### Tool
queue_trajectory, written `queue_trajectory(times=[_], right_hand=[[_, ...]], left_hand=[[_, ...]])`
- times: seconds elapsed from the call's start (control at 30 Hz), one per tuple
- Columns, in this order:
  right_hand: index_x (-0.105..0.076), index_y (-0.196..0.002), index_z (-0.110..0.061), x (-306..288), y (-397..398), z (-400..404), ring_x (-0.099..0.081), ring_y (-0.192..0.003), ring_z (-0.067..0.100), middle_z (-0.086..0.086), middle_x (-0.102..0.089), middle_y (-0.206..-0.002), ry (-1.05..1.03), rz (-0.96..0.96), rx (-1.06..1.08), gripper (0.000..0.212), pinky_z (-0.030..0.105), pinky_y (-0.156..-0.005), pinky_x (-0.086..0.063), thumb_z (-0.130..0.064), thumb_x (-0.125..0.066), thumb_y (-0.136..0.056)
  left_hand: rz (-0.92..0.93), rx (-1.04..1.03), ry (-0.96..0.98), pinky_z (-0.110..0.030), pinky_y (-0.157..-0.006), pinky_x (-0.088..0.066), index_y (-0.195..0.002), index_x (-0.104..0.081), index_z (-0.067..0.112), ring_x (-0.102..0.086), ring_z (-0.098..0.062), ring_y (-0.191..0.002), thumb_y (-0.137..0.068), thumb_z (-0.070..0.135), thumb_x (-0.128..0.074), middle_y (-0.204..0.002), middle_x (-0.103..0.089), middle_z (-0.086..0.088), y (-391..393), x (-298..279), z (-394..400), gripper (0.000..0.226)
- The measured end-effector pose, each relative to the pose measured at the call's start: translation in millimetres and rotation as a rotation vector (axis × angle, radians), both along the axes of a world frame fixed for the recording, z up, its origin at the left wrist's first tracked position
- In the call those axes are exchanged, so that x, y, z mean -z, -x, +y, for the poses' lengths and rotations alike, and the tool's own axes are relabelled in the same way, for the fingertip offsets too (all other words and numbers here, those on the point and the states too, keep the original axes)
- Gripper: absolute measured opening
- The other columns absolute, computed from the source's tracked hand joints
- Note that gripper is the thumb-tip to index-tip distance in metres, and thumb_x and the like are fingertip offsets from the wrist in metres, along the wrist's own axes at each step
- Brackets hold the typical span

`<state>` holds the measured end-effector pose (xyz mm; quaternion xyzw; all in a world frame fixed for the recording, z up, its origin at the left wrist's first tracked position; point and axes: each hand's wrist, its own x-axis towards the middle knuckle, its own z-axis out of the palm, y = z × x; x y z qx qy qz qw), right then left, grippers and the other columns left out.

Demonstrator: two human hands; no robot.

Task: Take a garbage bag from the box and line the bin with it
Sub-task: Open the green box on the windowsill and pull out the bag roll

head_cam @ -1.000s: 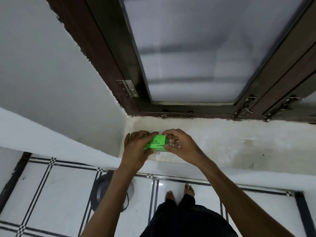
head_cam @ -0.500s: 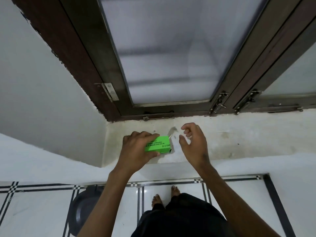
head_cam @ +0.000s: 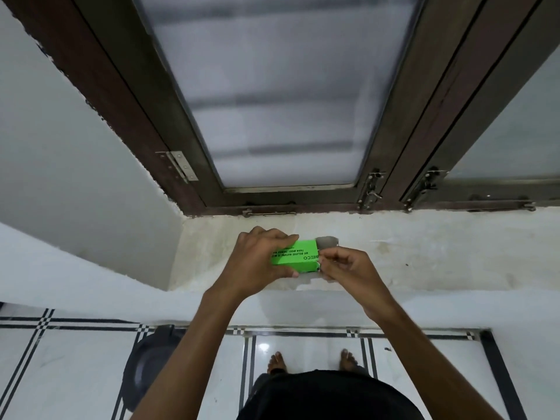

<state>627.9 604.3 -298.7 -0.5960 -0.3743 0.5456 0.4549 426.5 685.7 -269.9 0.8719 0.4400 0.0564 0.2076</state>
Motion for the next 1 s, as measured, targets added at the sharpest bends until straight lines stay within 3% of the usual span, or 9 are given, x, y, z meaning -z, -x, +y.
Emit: queue_trajectory(times=[0.1,0.27,0.6,0.73,0.87,1.0], right_hand=[[-0.073,-0.094,-0.017,-1,-16,-2,-0.064,-0.074,0.011,0.007,-0.074,-0.089,0.032,-0.027,-0.072,0.011,0.021,-0.063,-0.052,-0.008,-0.070,-0.088],[-0.070,-0.092,-0.008,1,-29,1,-0.062,-0.062,-0.007,-0.002,-0.069,-0.090,0.034,-0.024,-0.135,0.014,0.008,-0.054,-0.044,0.004,-0.064,-0.089],[-0.066,-0.094,-0.003,7,-41,5,-0.050,-0.063,0.007,0.003,-0.061,-0.074,0.050,0.028,-0.126,0.014,0.019,-0.055,-0.035,-0.009,-0.054,-0.096],[-0.062,-0.094,-0.001,9,-41,8,-0.051,-0.060,0.001,-0.012,-0.059,-0.079,0.063,0.025,-0.142,0.016,0.015,-0.057,-0.039,-0.008,-0.049,-0.098],[-0.057,-0.092,0.002,10,-41,8,-0.050,-0.061,0.002,-0.011,-0.058,-0.089,0.050,0.000,-0.144,0.016,0.011,-0.056,-0.040,-0.005,-0.045,-0.099],[-0.065,-0.084,-0.011,8,-39,6,-0.054,-0.064,0.000,-0.008,-0.063,-0.078,0.002,0.011,-0.026,0.016,0.011,-0.055,-0.041,-0.001,-0.056,-0.093]], left_hand=[[0.072,0.028,-0.046,-0.033,-0.092,-0.026,-0.146,-0.044,0.034,-0.043,-0.019,-0.120,-0.078,0.051,-0.074,-0.138,-0.056,0.012,-15,-6,-4,0.076],[0.176,0.073,-0.121,-0.033,-0.090,-0.024,-0.146,-0.044,0.034,-0.042,-0.021,-0.121,-0.080,0.052,-0.072,-0.140,-0.055,0.010,-35,-10,-9,0.074],[0.074,0.048,-0.063,-0.035,-0.092,-0.028,-0.145,-0.047,0.030,-0.045,-0.023,-0.121,-0.080,0.048,-0.073,-0.138,-0.057,0.006,-47,-2,-3,0.072],[0.035,0.049,-0.048,-0.032,-0.088,-0.027,-0.144,-0.049,0.029,-0.047,-0.022,-0.117,-0.080,0.047,-0.074,-0.135,-0.059,0.006,-48,5,-2,0.071],[0.037,0.036,-0.037,-0.032,-0.090,-0.029,-0.144,-0.048,0.031,-0.047,-0.021,-0.117,-0.081,0.048,-0.073,-0.134,-0.059,0.008,-46,12,-2,0.071],[0.042,0.020,-0.026,-0.034,-0.091,-0.030,-0.145,-0.047,0.030,-0.046,-0.021,-0.119,-0.081,0.047,-0.073,-0.136,-0.058,0.006,-43,14,-1,0.070]])
